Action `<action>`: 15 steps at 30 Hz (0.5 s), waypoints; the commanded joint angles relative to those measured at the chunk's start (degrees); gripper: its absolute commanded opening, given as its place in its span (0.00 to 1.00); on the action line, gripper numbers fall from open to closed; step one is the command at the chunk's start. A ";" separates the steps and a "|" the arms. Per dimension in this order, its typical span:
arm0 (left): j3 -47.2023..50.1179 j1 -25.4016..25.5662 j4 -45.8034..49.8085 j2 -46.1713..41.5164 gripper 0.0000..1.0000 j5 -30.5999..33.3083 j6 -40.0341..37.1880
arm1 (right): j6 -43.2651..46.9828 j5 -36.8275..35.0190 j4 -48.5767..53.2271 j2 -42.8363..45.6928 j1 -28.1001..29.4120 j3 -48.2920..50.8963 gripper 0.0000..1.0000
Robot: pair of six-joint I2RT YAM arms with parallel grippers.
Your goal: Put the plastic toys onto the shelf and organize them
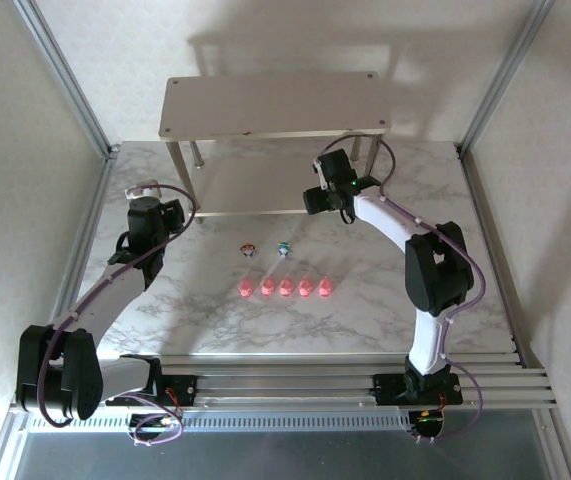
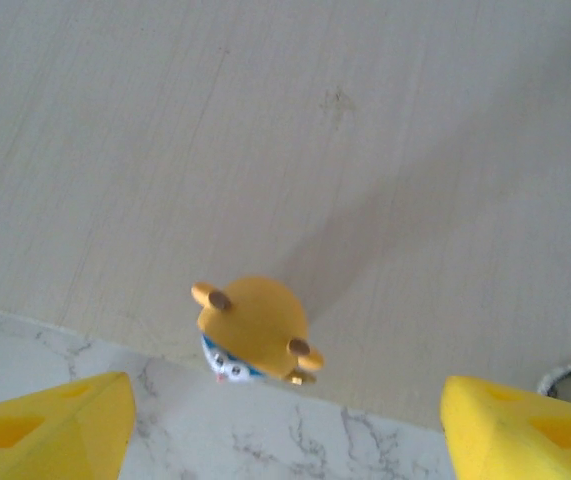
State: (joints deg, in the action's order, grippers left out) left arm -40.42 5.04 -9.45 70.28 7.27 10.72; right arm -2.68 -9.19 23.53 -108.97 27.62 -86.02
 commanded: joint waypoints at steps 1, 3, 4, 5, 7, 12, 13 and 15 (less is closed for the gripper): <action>-1.76 0.05 1.43 -0.66 0.52 -0.24 0.26 | -3.59 -0.44 0.74 5.82 0.02 3.21 0.80; -1.81 0.40 1.71 -0.76 0.52 -0.09 0.35 | -4.78 -1.46 1.42 8.72 0.50 5.48 0.81; -1.85 0.64 1.81 -0.86 0.52 0.02 0.35 | -5.48 -1.82 1.83 10.33 0.86 6.78 0.81; -1.85 0.82 1.96 -0.85 0.52 0.10 0.44 | -6.07 -2.30 2.29 11.81 1.16 7.81 0.80; -1.85 1.14 2.31 -0.85 0.52 0.00 0.77 | -7.64 -3.47 4.48 14.64 1.79 9.32 0.81; -0.68 2.63 2.94 -1.37 0.52 -0.32 1.87 | -14.94 -5.21 11.53 20.94 5.35 12.28 0.80; -0.33 2.82 3.03 -1.53 0.52 -0.30 2.22 | -16.58 -5.31 12.46 21.57 6.44 12.75 0.80; 0.57 3.34 3.09 -1.87 0.52 -0.24 3.09 | -20.32 -5.79 14.08 22.19 9.20 13.73 0.80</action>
State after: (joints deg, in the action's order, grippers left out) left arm -40.40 7.55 -7.35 70.02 7.18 11.94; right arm -15.88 -13.43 32.38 -87.88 33.67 -74.19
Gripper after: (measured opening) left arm 0.518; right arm 0.797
